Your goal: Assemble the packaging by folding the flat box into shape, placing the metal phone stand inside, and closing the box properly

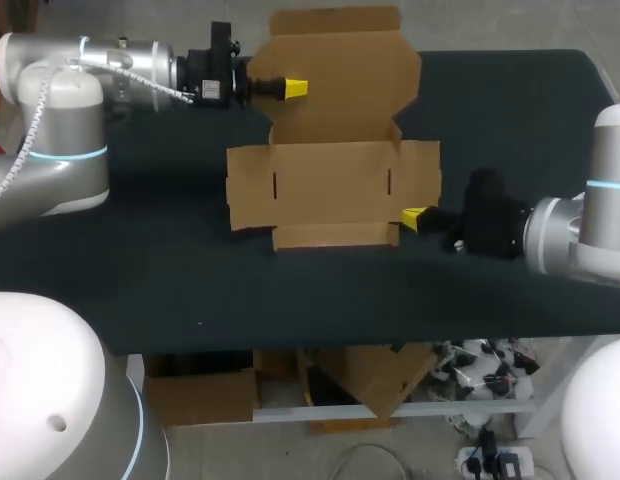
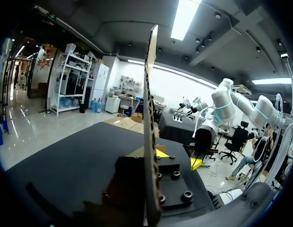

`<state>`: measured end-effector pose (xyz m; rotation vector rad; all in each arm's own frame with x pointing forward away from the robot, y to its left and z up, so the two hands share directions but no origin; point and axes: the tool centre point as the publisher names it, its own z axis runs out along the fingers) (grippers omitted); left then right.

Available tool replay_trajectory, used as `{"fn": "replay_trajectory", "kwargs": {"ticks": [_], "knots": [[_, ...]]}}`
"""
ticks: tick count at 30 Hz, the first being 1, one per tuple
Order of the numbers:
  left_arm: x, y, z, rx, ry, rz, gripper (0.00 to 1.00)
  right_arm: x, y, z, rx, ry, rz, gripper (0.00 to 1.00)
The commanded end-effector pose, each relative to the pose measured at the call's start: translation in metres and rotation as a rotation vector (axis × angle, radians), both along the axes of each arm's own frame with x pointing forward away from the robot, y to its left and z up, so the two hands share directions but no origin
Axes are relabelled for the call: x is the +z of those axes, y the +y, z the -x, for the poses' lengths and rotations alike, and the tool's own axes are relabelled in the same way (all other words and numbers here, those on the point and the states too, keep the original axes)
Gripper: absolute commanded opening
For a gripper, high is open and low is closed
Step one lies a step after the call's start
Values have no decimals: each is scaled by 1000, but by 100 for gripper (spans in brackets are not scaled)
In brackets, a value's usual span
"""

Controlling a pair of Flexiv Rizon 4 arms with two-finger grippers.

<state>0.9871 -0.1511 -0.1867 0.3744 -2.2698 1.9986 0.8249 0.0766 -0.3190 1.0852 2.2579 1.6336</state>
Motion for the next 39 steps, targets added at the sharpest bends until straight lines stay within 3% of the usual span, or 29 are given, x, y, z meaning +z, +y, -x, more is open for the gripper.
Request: {"fn": "replay_trajectory", "kwargs": {"ticks": [1,21,39], "knots": [[6,1,13,50,-17,-9,0,-1,3,5,-11,-17,2,0],[29,-2,50,57,-87,10,0,1,-2,29,-26,-79,37,0],[40,-10,67,13,-78,4,0,2,-7,42,-38,-109,60,0]]}}
